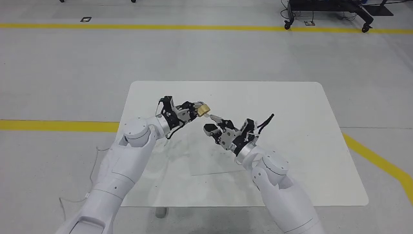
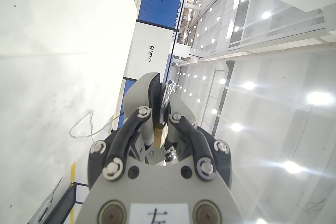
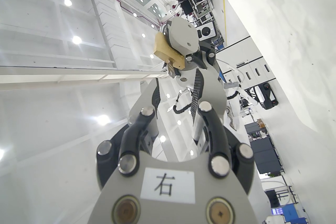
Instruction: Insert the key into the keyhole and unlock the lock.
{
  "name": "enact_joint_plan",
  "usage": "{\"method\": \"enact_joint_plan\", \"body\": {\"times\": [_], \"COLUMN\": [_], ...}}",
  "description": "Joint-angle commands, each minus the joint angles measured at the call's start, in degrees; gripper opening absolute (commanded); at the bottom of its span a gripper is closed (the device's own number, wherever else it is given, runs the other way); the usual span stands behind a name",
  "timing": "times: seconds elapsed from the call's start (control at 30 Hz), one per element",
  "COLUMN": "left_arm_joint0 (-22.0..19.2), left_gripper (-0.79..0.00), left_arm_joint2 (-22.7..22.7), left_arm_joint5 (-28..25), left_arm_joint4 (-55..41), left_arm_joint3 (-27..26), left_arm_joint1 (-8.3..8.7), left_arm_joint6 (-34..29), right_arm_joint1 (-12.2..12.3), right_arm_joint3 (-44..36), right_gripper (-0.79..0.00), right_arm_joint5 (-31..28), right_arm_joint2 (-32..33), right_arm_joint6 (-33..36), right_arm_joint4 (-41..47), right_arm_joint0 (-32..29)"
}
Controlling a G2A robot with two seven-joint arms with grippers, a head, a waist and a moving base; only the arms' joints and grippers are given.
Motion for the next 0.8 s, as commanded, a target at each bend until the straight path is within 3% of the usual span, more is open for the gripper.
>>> {"method": "enact_joint_plan", "body": {"times": [0.0, 0.27, 0.3, 0.77], "left_arm_joint0": [0.0, 0.0, 0.0, 2.4], "left_gripper": [-0.785, -0.785, -0.785, -0.785], "left_arm_joint2": [0.0, 0.3, 0.4, 1.3], "left_arm_joint5": [0.0, -0.7, -0.9, -4.8], "left_arm_joint4": [0.3, 1.7, 1.9, 11.9], "left_arm_joint3": [-0.2, -0.6, -0.7, -6.5], "left_arm_joint1": [0.03, 0.11, 0.12, 0.52], "left_arm_joint6": [0.0, -0.1, -0.2, 8.0], "right_arm_joint1": [0.0, -0.3, -0.3, -1.0], "right_arm_joint3": [0.3, 1.9, 2.1, 4.5], "right_gripper": [-0.616, -0.610, -0.779, -0.785], "right_arm_joint5": [0.1, -0.7, -0.8, 2.3], "right_arm_joint2": [-0.2, -0.8, -0.8, 1.1], "right_arm_joint6": [-0.1, -1.4, -1.5, -5.2], "right_arm_joint4": [0.4, 2.2, 2.5, 16.0], "right_arm_joint0": [0.4, 1.6, 1.7, 3.3]}}
